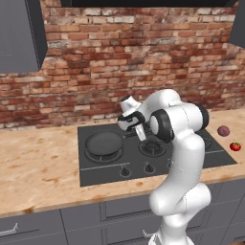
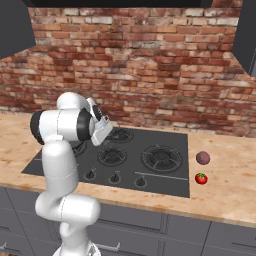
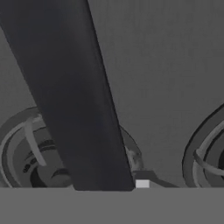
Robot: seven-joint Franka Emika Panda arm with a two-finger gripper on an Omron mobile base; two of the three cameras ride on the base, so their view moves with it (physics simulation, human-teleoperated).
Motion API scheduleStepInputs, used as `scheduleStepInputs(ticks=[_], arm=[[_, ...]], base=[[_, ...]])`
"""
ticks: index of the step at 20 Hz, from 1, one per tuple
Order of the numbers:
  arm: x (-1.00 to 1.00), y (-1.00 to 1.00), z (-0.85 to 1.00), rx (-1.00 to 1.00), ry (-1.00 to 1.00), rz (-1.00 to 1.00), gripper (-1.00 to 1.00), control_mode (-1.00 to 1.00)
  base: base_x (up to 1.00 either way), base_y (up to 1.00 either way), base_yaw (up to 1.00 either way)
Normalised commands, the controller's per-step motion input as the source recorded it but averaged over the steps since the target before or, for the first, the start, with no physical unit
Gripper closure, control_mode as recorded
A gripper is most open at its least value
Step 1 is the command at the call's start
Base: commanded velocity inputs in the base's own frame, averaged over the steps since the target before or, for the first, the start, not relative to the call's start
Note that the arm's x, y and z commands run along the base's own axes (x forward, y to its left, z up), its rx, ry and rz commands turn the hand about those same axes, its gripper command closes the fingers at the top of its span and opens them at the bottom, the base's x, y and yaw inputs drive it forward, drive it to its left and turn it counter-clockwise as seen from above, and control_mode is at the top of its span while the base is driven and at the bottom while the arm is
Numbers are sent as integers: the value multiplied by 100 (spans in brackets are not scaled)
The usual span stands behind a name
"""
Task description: Place the pan on the front left burner on the stove. Then place the tomato and the onion in the pan and turn on the front left burner.
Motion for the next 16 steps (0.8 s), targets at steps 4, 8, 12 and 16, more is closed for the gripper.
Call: scheduleStepInputs(ticks=[4,8,12,16], arm=[[1,10,-53,-6,0,0,-100,-100],[0,5,-48,-3,0,0,-100,-100],[0,0,-27,-3,0,0,-100,-100],[-11,0,-2,-1,-7,0,-100,-100]], base=[[0,0,0],[0,0,0],[0,0,0],[0,0,0]])
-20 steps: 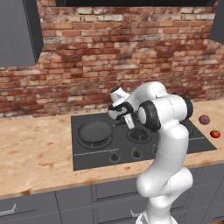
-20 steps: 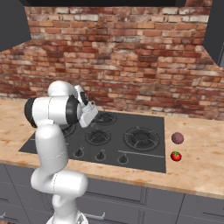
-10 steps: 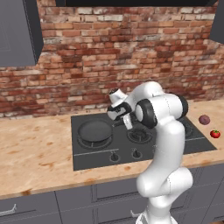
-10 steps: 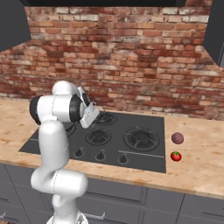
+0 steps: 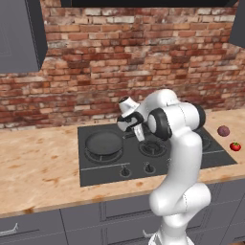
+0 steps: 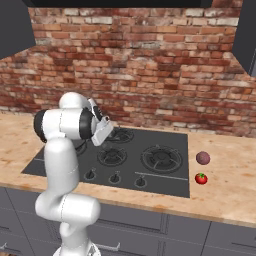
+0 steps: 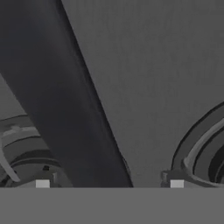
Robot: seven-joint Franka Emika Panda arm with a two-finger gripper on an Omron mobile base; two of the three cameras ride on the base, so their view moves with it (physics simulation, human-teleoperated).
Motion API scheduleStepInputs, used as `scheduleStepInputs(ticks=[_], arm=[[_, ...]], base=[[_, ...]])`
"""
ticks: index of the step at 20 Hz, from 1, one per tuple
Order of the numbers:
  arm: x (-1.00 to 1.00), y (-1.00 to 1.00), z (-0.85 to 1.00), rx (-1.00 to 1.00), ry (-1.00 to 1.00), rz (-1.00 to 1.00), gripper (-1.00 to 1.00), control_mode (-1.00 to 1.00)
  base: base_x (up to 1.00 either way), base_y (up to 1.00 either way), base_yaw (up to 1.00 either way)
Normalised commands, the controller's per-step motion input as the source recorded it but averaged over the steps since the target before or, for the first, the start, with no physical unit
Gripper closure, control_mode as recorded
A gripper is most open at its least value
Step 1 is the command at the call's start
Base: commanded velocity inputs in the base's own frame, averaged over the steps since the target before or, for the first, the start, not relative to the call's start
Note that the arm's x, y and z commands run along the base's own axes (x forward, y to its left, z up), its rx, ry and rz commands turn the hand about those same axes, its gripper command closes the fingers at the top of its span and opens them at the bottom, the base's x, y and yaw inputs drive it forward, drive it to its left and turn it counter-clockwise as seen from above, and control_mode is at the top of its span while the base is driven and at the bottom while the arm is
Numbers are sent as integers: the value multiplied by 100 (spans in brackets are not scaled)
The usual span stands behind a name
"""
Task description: Place the pan on the front left burner on the stove. Then place the tomato and the onion in the pan and turn on the front left burner.
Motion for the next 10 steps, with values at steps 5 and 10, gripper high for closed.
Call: scheduleStepInputs(ticks=[5,10], arm=[[-17,0,23,0,-16,0,-100,-100],[-3,0,53,0,-9,-1,-100,-100]], base=[[0,0,0],[0,0,0]])
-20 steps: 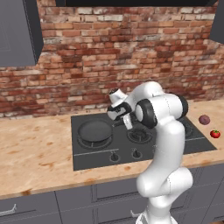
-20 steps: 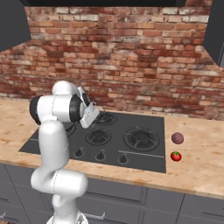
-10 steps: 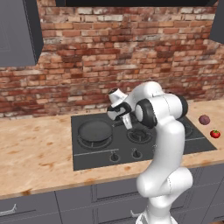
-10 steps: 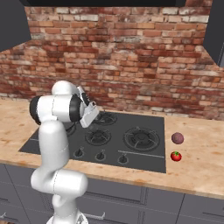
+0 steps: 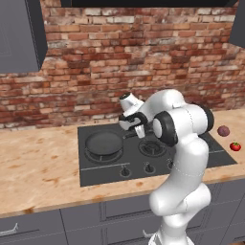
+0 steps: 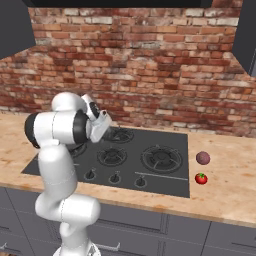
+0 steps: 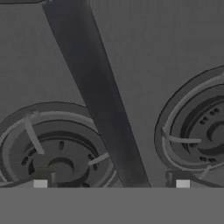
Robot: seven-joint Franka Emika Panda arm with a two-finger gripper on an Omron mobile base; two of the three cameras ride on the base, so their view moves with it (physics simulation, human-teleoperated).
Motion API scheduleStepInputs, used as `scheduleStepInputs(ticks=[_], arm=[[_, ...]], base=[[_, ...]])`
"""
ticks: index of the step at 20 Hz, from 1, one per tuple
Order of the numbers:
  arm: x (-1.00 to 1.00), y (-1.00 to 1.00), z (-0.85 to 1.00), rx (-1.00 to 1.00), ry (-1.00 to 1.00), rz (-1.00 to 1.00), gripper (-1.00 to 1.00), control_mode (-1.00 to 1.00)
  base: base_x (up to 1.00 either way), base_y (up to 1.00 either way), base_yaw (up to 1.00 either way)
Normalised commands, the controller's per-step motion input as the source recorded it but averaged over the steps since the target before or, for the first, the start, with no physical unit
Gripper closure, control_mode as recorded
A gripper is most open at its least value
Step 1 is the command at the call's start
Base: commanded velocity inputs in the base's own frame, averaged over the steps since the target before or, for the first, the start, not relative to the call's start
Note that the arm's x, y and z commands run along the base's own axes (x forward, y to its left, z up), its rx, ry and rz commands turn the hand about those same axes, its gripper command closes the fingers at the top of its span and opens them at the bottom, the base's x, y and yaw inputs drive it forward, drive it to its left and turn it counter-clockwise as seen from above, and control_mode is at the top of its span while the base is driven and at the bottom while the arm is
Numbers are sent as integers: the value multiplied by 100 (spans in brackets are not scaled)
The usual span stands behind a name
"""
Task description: Place the pan on the front left burner on the stove. Then place the tomato and the onion in the pan and turn on the front left burner.
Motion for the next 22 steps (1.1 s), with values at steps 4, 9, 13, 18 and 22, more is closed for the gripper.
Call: scheduleStepInputs(ticks=[4,9,13,18,22], arm=[[-2,-6,64,8,-1,-5,-100,-100],[-25,-34,54,19,0,-16,-100,-100],[-47,-61,23,15,0,-24,-100,-100],[-41,-61,8,10,-2,-33,-100,-100],[-10,-62,10,3,-2,-40,-100,-100]], base=[[0,0,0],[0,0,0],[0,0,0],[0,0,0],[0,0,0]])
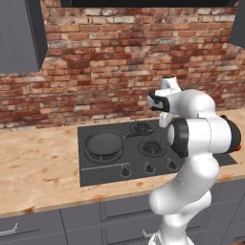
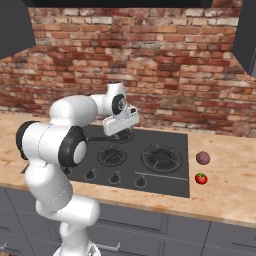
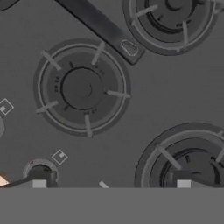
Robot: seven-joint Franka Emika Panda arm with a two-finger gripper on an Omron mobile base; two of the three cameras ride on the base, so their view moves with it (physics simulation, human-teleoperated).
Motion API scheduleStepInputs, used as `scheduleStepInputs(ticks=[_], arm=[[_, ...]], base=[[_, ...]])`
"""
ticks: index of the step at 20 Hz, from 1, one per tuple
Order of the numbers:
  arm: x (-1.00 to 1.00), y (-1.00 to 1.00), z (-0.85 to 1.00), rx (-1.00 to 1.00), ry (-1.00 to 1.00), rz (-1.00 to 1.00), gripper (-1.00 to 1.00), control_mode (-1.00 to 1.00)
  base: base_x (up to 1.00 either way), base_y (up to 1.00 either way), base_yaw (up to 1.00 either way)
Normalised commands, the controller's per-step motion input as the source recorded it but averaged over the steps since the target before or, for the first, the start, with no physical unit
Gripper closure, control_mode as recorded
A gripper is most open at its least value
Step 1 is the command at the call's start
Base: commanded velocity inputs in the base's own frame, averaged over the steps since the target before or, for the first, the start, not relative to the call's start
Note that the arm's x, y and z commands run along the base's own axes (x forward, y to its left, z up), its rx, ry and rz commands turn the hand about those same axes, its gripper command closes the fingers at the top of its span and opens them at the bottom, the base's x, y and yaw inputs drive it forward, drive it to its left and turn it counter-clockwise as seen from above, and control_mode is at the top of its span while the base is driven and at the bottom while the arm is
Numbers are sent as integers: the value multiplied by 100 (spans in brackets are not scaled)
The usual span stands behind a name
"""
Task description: Place the pan on the front left burner on the stove. Then place the tomato and the onion in the pan and turn on the front left burner.
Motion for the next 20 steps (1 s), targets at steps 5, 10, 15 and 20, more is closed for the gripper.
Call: scheduleStepInputs(ticks=[5,10,15,20], arm=[[0,-76,1,3,0,-41,-100,-100],[0,-89,0,4,0,-31,-100,-100],[0,-84,0,4,0,-20,-100,-100],[0,-73,0,2,-4,-17,-100,-100]], base=[[0,0,0],[0,0,0],[0,0,0],[0,0,0]])
